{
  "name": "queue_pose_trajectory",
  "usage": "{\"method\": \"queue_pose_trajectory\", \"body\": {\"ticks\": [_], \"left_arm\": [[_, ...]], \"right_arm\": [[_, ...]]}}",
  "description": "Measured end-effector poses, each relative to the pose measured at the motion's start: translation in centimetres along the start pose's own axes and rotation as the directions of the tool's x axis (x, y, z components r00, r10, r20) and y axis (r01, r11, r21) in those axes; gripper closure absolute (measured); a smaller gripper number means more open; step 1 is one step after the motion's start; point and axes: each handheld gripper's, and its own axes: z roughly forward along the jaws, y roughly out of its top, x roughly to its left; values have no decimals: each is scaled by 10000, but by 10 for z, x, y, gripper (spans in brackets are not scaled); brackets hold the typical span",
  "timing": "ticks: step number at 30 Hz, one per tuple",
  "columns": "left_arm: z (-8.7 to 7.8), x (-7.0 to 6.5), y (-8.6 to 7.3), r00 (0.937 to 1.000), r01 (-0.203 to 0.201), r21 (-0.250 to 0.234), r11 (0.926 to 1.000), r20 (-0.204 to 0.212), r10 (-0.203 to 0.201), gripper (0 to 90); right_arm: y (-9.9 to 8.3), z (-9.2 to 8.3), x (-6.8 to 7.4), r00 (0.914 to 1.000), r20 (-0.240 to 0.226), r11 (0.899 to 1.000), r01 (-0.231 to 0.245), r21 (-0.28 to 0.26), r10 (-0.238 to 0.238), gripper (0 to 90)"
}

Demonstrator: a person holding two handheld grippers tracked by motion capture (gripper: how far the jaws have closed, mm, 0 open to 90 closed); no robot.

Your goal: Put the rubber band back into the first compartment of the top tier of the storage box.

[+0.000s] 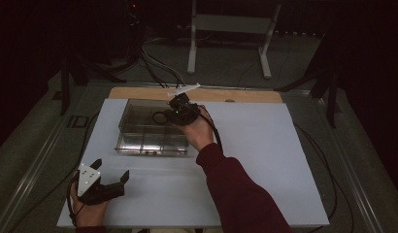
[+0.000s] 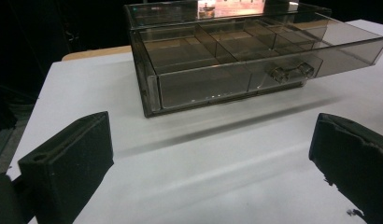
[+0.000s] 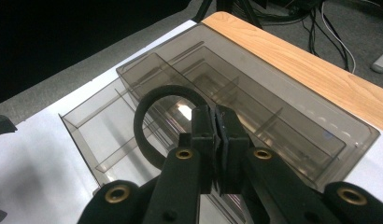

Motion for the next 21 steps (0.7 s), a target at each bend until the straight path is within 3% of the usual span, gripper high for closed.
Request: {"method": "queue_pose_trajectory", "body": {"ticks": [21], "left_arm": [[-1, 1, 0, 10000, 39, -46, 10000, 14, -39, 6]], "right_arm": [[3, 24, 18, 9996, -289, 9999, 17, 128, -13, 883]]}}
